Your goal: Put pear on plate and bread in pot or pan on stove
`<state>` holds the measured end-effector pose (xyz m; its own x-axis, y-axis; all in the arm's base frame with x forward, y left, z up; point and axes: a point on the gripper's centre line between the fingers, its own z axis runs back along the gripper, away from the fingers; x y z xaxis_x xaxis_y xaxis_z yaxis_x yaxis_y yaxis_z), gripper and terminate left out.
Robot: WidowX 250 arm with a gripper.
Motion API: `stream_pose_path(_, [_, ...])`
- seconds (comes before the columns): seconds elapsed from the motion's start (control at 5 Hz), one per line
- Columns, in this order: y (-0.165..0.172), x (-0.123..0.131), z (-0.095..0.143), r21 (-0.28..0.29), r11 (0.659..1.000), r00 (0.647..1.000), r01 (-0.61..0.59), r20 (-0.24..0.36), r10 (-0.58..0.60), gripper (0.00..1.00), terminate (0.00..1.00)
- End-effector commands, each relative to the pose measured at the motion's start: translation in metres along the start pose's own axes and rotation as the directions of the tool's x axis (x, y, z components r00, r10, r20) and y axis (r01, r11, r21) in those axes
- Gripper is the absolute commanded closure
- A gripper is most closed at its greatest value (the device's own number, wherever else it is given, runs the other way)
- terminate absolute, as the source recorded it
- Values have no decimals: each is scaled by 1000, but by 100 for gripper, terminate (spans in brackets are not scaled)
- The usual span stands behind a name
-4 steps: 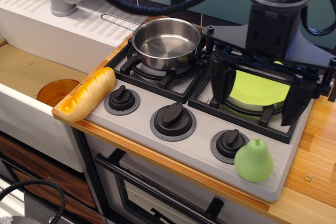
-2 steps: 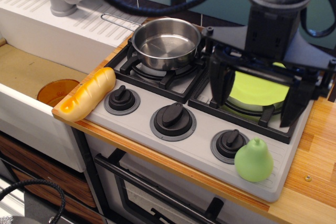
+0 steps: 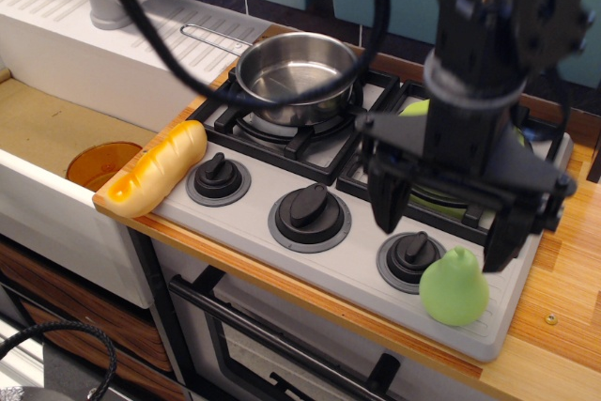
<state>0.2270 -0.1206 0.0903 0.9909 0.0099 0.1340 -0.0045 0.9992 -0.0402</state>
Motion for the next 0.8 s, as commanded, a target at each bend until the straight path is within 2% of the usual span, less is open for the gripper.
stream_pose_path(0.0, [2, 6, -17, -20, 1000, 998, 6, 62, -4, 0, 0])
stream_pose_path(0.6, [-11, 1, -31, -15, 1000, 997, -14, 76, 15, 0, 0])
